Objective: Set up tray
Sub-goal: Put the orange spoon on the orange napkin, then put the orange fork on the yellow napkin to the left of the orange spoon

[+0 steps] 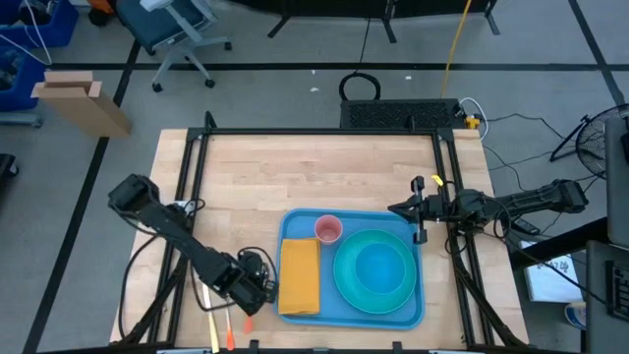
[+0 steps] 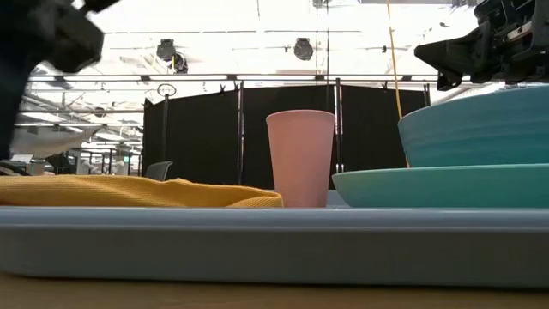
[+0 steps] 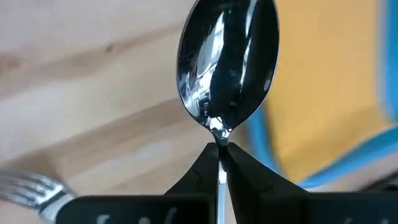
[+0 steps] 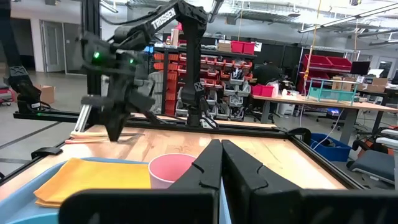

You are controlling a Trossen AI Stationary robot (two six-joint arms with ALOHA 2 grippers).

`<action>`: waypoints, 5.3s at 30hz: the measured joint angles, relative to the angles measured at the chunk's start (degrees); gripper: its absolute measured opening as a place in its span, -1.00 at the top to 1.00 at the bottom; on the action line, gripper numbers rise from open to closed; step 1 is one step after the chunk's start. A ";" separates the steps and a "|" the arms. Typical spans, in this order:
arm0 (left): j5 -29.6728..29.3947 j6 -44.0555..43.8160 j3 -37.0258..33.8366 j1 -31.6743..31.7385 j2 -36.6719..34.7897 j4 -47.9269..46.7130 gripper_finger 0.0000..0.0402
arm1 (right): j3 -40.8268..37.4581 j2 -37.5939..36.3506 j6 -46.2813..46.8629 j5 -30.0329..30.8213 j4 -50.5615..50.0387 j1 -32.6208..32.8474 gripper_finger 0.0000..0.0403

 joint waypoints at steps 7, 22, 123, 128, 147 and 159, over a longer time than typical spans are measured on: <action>-3.39 3.54 0.07 4.12 -4.09 4.48 0.93 | 0.02 -0.02 -0.16 0.01 0.21 0.00 1.00; 0.18 19.44 0.02 16.22 3.00 21.44 0.95 | 0.00 -0.01 0.23 -0.02 -0.05 -0.01 1.00; 10.45 -23.40 5.95 -13.80 8.14 -15.10 0.22 | 0.00 0.00 1.01 0.01 1.26 0.00 1.00; 10.42 -23.12 5.90 -13.41 9.27 -16.37 0.22 | 0.00 -0.02 0.78 0.01 1.24 -0.02 1.00; 11.26 -22.83 6.03 -13.10 14.38 -13.71 0.30 | 0.00 0.11 0.76 0.03 1.18 -0.01 1.00; 9.09 -18.87 5.95 -13.10 14.51 -13.66 0.91 | 0.00 0.13 0.41 0.03 1.19 0.00 1.00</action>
